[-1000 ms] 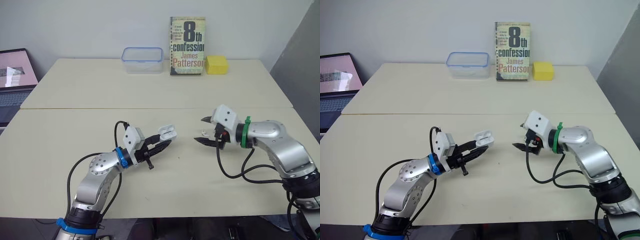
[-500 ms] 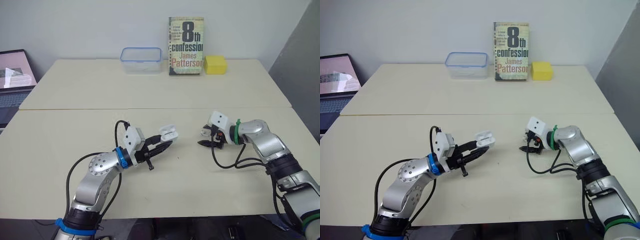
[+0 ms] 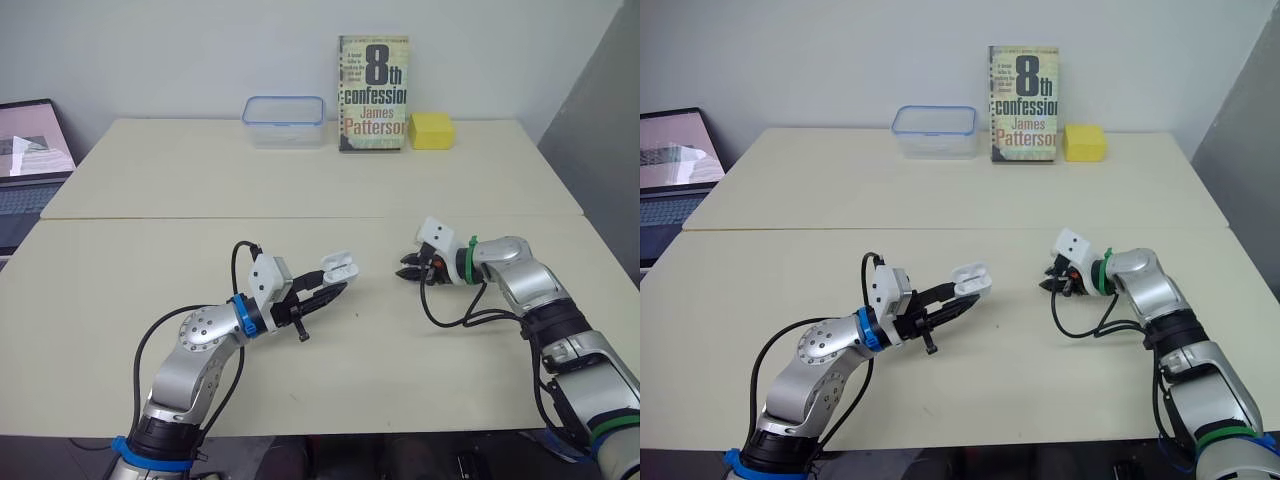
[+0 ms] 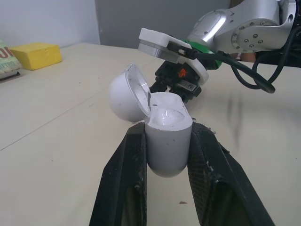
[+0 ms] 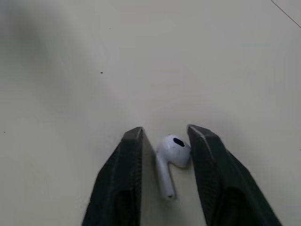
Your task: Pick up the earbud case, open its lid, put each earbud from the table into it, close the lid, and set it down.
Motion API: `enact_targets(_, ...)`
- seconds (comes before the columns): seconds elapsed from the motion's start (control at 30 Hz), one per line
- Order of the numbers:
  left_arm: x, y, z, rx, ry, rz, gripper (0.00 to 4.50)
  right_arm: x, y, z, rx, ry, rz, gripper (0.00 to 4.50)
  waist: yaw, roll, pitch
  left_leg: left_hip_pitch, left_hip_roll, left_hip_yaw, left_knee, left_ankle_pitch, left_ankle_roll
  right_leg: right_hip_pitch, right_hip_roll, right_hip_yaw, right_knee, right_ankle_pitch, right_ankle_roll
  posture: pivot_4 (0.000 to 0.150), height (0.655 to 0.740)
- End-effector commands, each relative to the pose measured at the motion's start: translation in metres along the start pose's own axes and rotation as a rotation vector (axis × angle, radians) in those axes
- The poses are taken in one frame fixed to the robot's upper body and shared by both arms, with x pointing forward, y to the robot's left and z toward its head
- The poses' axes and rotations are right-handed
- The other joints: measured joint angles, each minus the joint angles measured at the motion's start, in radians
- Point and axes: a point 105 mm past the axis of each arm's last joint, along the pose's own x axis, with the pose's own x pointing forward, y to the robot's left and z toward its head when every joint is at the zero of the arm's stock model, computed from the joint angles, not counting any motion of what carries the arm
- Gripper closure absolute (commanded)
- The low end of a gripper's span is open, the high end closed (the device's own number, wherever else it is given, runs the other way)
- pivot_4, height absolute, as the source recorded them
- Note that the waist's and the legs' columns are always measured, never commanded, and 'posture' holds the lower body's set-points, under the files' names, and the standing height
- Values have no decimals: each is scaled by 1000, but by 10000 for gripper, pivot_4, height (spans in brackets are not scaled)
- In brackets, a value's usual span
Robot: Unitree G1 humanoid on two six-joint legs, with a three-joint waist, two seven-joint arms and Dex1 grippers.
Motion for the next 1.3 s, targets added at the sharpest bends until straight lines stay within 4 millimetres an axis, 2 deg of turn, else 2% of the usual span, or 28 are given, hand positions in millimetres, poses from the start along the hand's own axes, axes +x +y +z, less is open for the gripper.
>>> enact_targets(0.03, 2, -4, 13, 37, -38, -22, 36978, -9, -5, -2, 14, 18, -15, 40872, 0, 0, 0, 0, 0, 0, 0, 0, 0, 0, 0, 0, 0, 0, 0, 1500, 7400)
enact_targets(0.2, 1, -3, 15, 39, -44, -20, 36978, -18, 3, 11, -33, -6, 18, 40917, 3, 0, 0, -1, 0, 0, 0, 0, 0, -1, 0, 0, 0, 0, 0, 1500, 7400)
enact_targets(0.3, 1, -2, 16, 49, -51, -10, 36978, -32, 15, 21, -75, -20, 49, 40917, 2, 0, 0, -3, 0, -1, 0, 0, 0, -2, 0, 0, 0, 0, 0, 1500, 7400)
enact_targets(0.4, 1, 0, 18, 61, -60, 12, 36978, -51, 31, 20, -116, -7, 68, 40917, 5, 0, 0, -3, 0, -1, 0, 0, 0, -2, 0, 0, 0, 0, 0, 1500, 7400)
enact_targets(0.57, 4, 0, 27, 107, -98, 29, 36978, -77, 62, 3, -165, 41, 97, 40917, 12, 0, 0, -3, 0, -2, 0, 0, 0, -1, 0, -1, -1, 0, 0, 1500, 7400)
enact_targets(0.7, 3, -2, 27, 95, -98, 29, 36978, -91, 75, -9, -160, 74, 109, 40917, 13, 0, 0, -2, 0, 0, 0, 0, 0, -1, 0, 0, -1, 0, 0, 1500, 7400)
enact_targets(0.97, 3, -9, 28, 84, -93, 20, 36978, -91, 84, -43, -188, 155, 178, 40917, 13, 0, 0, -2, 0, 0, 0, 0, 0, -1, 1, -1, -1, 0, 0, 1500, 7400)
enact_targets(1.13, 0, -10, 28, 75, -82, 26, 36978, -104, 94, -49, -182, 185, 270, 40917, 16, 0, 0, -2, 0, 0, 0, 0, 0, -1, 0, -1, -1, 0, 0, 1500, 7400)
enact_targets(1.3, -1, -12, 27, 68, -75, 26, 36978, -120, 92, -58, -181, 211, 278, 40917, 23, 0, 0, -1, 0, 0, 0, 0, 0, 0, 0, -1, -1, 0, 0, 1500, 7400)
